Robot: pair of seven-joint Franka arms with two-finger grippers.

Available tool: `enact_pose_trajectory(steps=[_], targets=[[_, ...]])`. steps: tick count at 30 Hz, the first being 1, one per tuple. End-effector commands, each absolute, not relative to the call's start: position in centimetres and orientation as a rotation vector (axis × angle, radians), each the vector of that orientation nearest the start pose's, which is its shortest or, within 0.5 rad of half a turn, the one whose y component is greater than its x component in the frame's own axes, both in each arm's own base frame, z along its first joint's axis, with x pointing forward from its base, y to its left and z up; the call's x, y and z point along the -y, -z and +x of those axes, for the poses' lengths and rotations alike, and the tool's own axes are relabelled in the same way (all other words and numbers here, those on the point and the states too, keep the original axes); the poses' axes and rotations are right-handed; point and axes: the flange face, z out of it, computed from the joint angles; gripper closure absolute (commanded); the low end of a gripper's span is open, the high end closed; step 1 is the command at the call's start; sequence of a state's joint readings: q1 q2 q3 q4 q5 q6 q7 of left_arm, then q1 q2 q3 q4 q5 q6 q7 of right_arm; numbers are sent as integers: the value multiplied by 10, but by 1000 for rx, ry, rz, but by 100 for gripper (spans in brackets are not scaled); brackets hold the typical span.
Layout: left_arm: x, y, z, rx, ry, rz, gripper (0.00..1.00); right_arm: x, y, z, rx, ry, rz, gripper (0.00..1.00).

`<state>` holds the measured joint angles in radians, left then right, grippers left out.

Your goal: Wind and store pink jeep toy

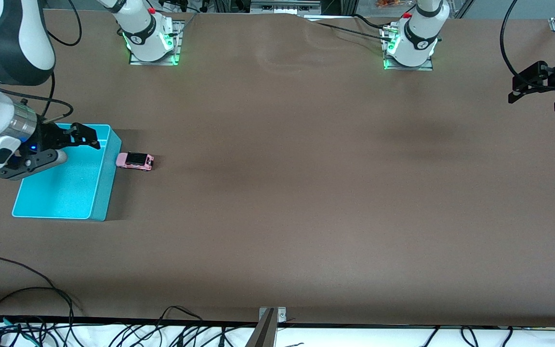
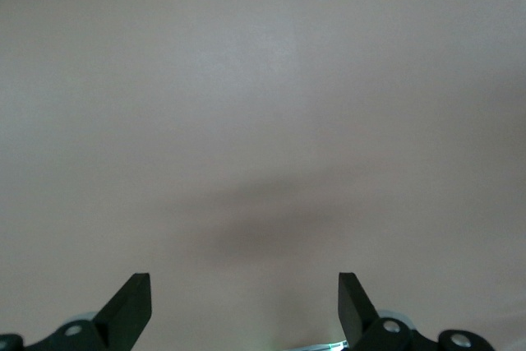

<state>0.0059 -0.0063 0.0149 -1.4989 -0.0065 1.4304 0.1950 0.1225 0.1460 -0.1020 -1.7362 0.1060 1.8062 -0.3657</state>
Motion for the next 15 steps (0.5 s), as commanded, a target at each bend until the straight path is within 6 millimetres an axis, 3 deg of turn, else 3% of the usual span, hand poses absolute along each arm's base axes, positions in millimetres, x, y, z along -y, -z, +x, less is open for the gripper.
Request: enact_pose_trajectory(steps=[1,6,11,15], targets=[[-9,-647,539,-220,-105,-3119,0,-20,-467,586,723,-35,-2940,0],[-14,-647,538,-201,-108,-3123,0,-20,-433,580,801,21,-2931,0],[-19,-646,539,-190,-109,-3128,0,-31,-402,555,864,91,-2928,0],[-19,-641,542,-192,-122,-3124,0,-30,-386,552,1003,86,-2887,0]])
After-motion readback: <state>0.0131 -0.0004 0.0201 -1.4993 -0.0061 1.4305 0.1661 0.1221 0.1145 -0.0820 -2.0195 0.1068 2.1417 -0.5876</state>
